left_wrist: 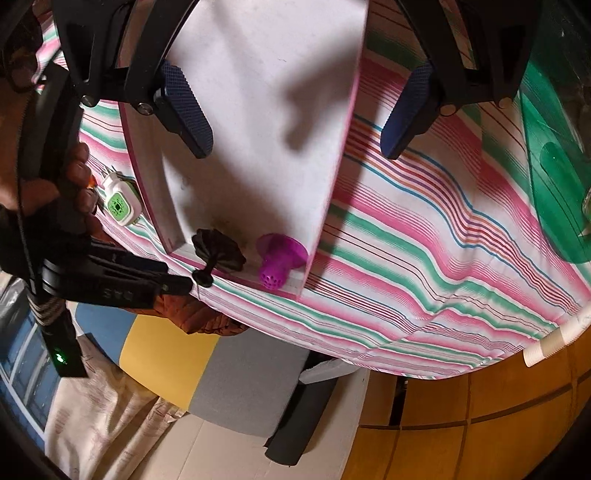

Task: Organize rigid objects
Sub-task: 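Lower the brown spiky ball into the tray and open the right tool, then move the right tool to the red block and grasp it, then grasp the yellow-orange plastic piece with the left tool while the right tool holds the red block, then carry the yellow-orange piece into the tray and open the left tool, then lower the red block into the tray and open the right tool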

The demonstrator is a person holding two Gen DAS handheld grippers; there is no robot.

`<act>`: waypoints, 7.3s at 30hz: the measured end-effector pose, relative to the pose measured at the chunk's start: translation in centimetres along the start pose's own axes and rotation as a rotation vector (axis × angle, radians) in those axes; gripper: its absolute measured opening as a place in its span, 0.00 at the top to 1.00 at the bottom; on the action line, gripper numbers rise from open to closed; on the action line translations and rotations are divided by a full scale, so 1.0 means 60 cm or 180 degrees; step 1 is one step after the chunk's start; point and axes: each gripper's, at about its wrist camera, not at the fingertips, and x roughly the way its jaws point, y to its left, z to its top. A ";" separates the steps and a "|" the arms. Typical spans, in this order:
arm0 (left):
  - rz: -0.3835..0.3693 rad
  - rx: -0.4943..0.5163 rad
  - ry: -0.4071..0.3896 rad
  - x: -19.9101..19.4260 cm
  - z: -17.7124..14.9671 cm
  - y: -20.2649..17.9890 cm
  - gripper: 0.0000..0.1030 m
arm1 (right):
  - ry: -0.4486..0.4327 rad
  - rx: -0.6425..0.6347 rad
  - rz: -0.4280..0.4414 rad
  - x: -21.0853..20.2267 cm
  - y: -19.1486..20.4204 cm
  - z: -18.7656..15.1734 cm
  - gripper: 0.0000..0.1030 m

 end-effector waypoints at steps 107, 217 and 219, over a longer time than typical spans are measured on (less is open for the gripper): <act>-0.1142 0.2605 -0.0049 0.014 -0.191 -0.541 0.03 | 0.0656 0.1697 -0.1527 -0.317 -0.544 -0.346 0.55; -0.0183 0.0374 -0.0346 -0.039 -0.038 -0.069 0.05 | -0.0340 0.0467 -0.0778 -0.274 -0.328 -0.261 0.55; -0.0189 0.0445 -0.0377 -0.048 -0.044 -0.074 0.05 | -0.0339 0.0468 -0.0660 -0.264 -0.310 -0.255 0.55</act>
